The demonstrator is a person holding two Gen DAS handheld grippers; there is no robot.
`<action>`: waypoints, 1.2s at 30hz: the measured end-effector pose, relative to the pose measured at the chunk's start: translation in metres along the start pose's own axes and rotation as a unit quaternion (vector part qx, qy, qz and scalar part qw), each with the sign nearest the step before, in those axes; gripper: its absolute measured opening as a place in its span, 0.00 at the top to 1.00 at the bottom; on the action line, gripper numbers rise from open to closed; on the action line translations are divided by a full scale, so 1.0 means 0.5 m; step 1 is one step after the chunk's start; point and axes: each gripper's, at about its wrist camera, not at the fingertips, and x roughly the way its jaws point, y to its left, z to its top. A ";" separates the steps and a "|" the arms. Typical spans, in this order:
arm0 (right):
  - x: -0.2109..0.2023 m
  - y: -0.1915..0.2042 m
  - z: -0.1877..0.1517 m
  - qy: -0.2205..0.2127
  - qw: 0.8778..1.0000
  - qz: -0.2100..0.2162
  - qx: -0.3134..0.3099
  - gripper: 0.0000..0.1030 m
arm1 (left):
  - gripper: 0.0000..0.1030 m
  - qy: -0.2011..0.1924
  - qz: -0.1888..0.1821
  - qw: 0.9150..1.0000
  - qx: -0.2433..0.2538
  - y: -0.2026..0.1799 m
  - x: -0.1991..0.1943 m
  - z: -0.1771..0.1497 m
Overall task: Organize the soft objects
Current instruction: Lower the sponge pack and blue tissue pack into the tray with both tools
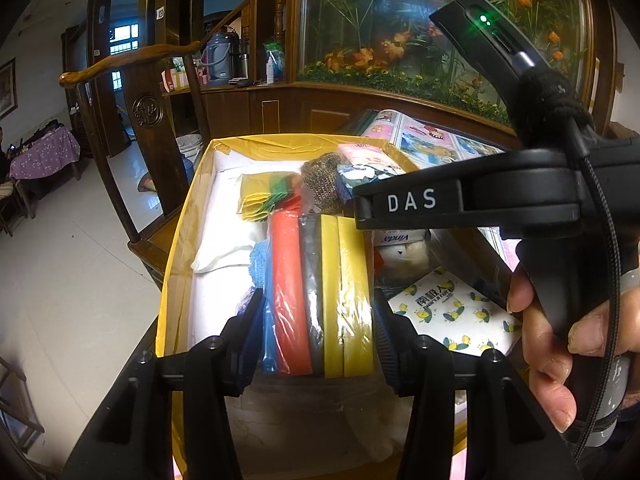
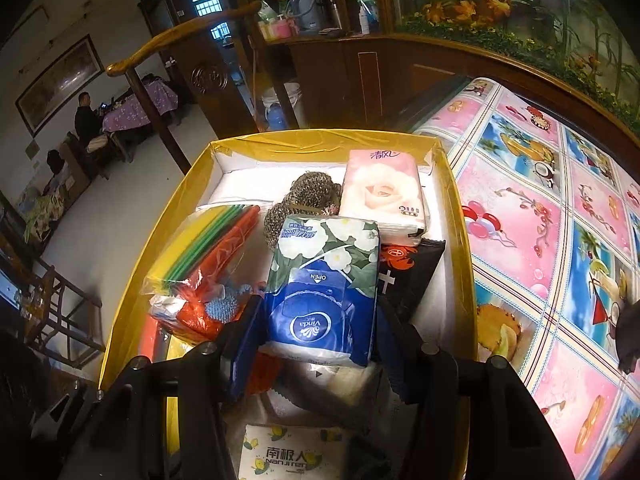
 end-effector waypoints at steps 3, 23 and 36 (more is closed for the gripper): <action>0.002 0.004 0.004 0.004 1.000 -0.002 -0.005 0.43 | 0.53 0.003 0.001 1.000 0.005 -0.008 0.004 0.003; 0.037 0.008 0.034 0.016 1.000 -0.005 -0.010 0.43 | 0.51 0.022 0.001 1.000 0.006 -0.016 0.029 0.016; 0.040 0.005 0.032 0.015 1.000 -0.006 -0.007 0.43 | 0.47 0.025 0.010 1.000 0.009 -0.022 0.032 0.020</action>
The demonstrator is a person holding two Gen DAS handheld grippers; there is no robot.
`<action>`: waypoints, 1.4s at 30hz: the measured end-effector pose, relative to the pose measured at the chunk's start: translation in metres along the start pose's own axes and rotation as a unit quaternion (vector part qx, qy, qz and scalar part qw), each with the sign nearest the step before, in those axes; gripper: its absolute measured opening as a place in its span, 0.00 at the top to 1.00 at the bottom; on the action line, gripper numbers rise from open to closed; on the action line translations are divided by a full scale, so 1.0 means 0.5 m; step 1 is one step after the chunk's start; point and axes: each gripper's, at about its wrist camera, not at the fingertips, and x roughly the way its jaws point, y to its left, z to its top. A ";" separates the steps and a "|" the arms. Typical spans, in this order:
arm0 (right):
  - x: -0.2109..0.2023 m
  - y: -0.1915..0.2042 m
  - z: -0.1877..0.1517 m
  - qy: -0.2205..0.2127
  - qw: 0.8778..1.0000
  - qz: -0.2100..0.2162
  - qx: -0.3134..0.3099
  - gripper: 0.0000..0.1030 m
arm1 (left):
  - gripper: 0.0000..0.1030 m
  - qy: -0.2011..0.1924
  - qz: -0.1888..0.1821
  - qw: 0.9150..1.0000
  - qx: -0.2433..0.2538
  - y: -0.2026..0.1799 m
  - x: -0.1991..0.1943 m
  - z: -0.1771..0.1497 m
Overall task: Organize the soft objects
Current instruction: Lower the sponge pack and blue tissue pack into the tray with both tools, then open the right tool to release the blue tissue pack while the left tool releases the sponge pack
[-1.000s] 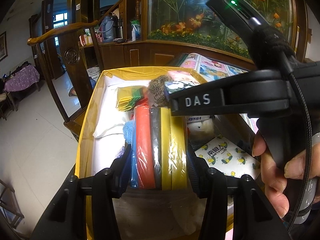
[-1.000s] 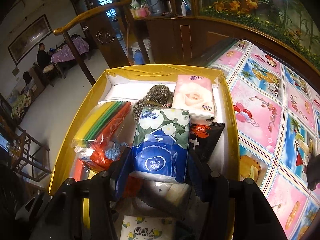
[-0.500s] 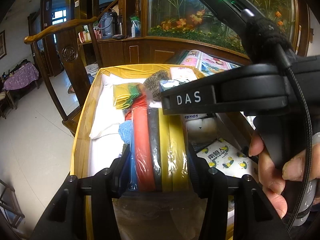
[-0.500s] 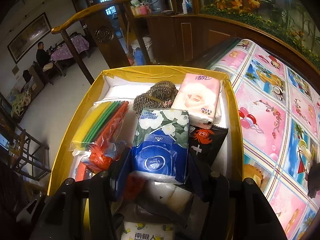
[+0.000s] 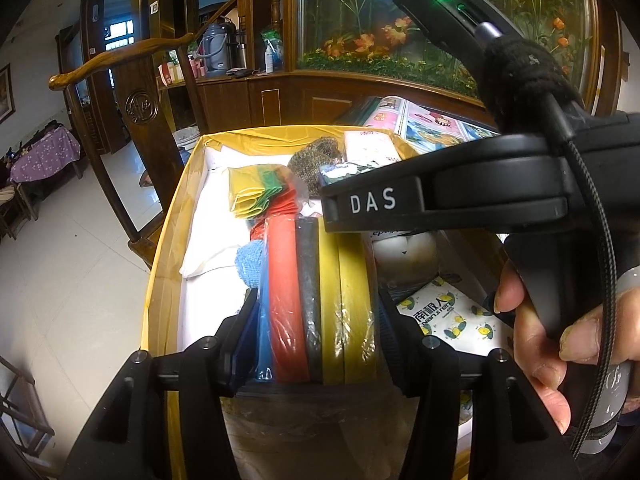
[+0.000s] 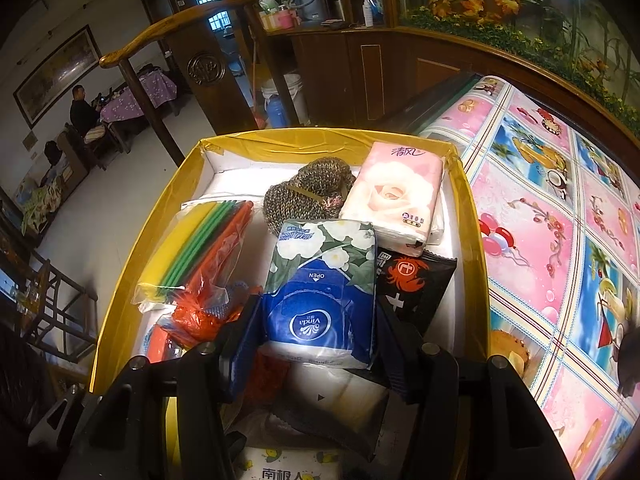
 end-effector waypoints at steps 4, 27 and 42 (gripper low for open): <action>-0.001 0.001 -0.002 -0.001 1.000 -0.002 -0.002 0.43 | 0.42 0.001 0.004 1.000 0.001 0.000 0.000 0.000; -0.002 0.015 -0.012 0.001 1.000 -0.028 -0.014 0.42 | 0.30 0.007 0.013 1.000 0.000 0.002 0.006 0.000; -0.019 0.011 -0.023 0.002 1.000 -0.021 -0.011 0.40 | 0.24 0.006 0.011 1.000 0.000 0.004 0.007 -0.002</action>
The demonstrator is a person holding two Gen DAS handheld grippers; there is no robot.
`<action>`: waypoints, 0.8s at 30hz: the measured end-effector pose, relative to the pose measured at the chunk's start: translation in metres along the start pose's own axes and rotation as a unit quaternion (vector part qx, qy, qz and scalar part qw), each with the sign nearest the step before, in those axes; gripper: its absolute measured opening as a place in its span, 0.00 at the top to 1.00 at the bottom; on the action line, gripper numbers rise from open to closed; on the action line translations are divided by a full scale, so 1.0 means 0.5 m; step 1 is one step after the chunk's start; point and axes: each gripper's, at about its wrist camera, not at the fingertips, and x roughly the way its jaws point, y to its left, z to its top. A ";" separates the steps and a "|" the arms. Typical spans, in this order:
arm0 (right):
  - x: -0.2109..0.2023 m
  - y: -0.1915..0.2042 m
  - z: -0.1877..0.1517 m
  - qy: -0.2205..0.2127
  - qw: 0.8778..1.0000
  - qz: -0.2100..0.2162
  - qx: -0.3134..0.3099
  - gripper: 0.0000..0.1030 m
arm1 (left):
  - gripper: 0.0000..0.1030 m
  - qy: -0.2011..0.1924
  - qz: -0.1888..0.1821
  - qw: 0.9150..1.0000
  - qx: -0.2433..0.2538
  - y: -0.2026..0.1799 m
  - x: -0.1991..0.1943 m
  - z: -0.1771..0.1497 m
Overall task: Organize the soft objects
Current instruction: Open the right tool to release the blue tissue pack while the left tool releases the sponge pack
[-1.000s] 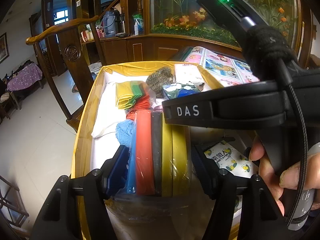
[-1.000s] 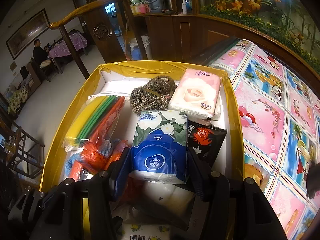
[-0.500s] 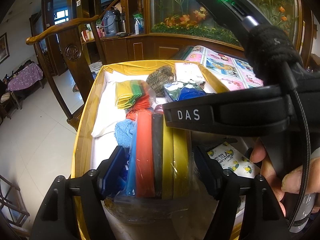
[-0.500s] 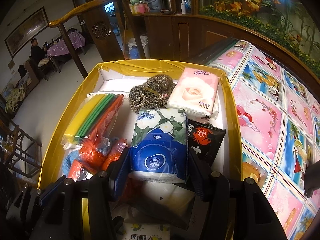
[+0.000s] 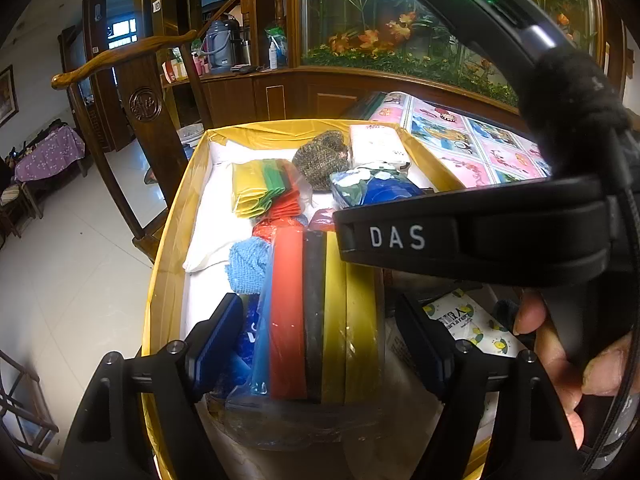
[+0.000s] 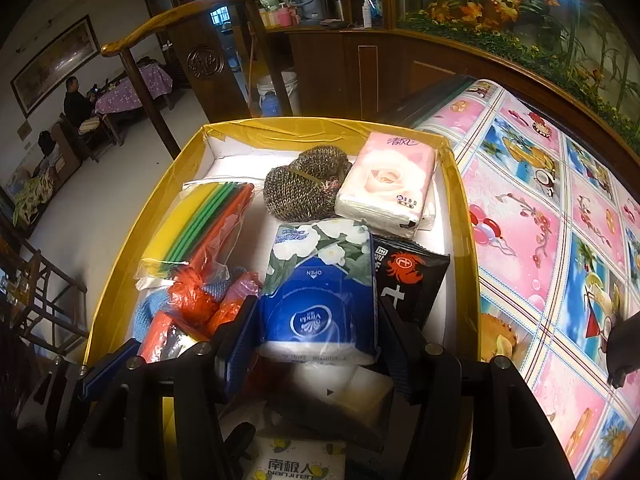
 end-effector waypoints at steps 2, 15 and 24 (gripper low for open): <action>-0.005 0.000 -0.001 -0.001 1.000 0.004 0.001 0.40 | 0.22 -0.002 -0.001 1.000 0.000 0.000 -0.001 -0.001; -0.048 0.002 -0.014 -0.017 1.000 0.010 -0.002 0.39 | 0.15 -0.003 -0.008 1.000 -0.001 -0.007 -0.005 -0.006; -0.065 -0.002 -0.026 -0.022 1.000 0.015 0.001 0.39 | 0.15 -0.002 -0.013 1.000 0.001 -0.013 -0.013 -0.008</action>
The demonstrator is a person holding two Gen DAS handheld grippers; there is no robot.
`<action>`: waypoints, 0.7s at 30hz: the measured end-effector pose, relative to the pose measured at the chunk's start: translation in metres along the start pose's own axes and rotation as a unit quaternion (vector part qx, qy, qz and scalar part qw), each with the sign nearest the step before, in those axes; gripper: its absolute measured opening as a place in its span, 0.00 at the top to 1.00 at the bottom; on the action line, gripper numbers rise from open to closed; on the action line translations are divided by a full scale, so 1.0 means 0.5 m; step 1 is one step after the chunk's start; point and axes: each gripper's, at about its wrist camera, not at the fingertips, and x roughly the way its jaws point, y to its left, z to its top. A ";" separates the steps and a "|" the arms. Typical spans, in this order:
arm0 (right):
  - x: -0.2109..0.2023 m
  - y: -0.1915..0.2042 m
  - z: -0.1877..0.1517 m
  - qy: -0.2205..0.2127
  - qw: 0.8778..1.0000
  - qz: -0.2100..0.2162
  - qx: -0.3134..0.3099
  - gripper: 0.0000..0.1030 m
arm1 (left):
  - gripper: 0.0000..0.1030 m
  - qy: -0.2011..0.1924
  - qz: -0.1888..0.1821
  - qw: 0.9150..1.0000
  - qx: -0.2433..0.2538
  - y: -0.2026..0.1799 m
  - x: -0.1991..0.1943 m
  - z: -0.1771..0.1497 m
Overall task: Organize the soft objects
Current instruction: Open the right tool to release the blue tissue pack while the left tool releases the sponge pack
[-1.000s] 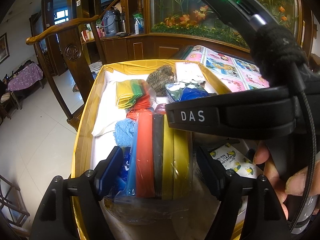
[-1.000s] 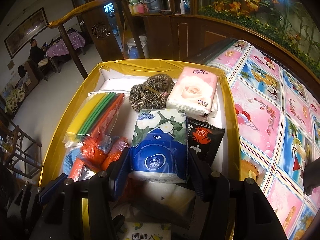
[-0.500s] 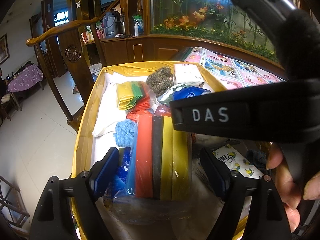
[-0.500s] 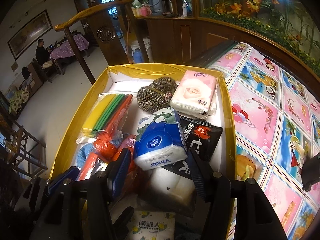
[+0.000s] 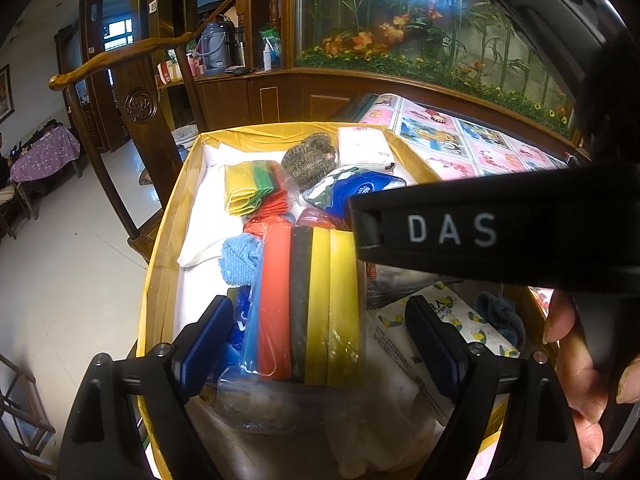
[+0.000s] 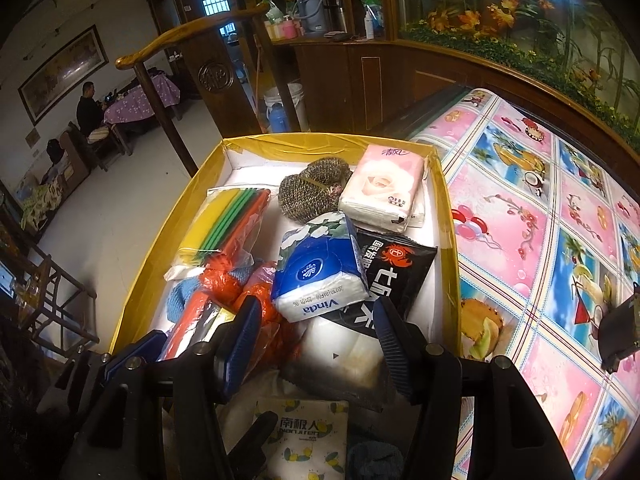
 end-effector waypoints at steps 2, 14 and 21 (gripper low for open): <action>-0.005 0.000 -0.003 -0.001 1.000 0.001 0.000 0.39 | 0.15 -0.001 0.000 1.000 0.000 0.000 0.000 0.000; -0.038 -0.017 -0.037 -0.009 1.000 0.009 0.012 0.38 | 0.15 -0.003 0.001 1.000 0.002 -0.002 -0.010 -0.011; -0.062 -0.033 -0.056 -0.017 0.999 0.015 0.023 0.38 | 0.15 -0.005 0.001 1.000 0.002 -0.001 -0.015 -0.014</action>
